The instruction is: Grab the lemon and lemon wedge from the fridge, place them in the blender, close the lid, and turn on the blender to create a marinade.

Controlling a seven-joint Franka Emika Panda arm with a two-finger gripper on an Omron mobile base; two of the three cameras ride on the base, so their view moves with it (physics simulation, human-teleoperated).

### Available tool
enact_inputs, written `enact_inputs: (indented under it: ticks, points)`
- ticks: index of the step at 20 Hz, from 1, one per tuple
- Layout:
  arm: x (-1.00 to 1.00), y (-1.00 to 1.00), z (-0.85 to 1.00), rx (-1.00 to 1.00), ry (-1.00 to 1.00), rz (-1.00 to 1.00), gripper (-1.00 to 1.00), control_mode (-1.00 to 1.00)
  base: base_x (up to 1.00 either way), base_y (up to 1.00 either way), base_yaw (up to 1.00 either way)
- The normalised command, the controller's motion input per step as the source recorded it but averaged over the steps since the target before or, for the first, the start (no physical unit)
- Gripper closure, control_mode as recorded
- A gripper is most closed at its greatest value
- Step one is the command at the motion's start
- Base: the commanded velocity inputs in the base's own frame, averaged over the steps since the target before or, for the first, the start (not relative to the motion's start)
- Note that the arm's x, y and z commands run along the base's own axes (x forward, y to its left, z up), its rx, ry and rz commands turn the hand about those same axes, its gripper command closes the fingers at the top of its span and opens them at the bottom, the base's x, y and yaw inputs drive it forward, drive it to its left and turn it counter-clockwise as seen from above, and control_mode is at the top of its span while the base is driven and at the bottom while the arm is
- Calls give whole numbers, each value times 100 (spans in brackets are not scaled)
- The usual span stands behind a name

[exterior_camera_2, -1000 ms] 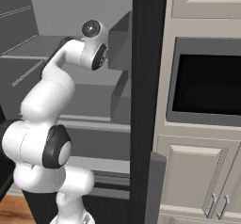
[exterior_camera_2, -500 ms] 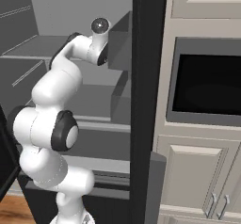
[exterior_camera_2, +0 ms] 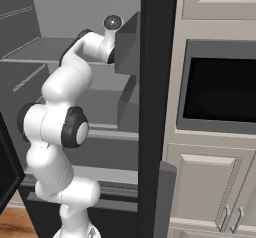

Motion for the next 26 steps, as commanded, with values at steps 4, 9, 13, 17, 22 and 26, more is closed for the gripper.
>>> enact_inputs:
  ticks: [4,9,13,17,22,26]
  points:
    - [17,0,-6,0,3,2,100,-100,0,0,0]
    - [7,0,-7,0,0,2,100,-100,0,0,0]
    - [2,0,-3,0,0,0,100,-100,0,0,0]
    - [-16,5,-15,0,-1,2,100,-100,0,0,0]
    - [-51,21,-26,0,-8,6,100,-100,0,0,0]
    - [-41,23,-7,0,-21,5,100,-100,0,0,0]
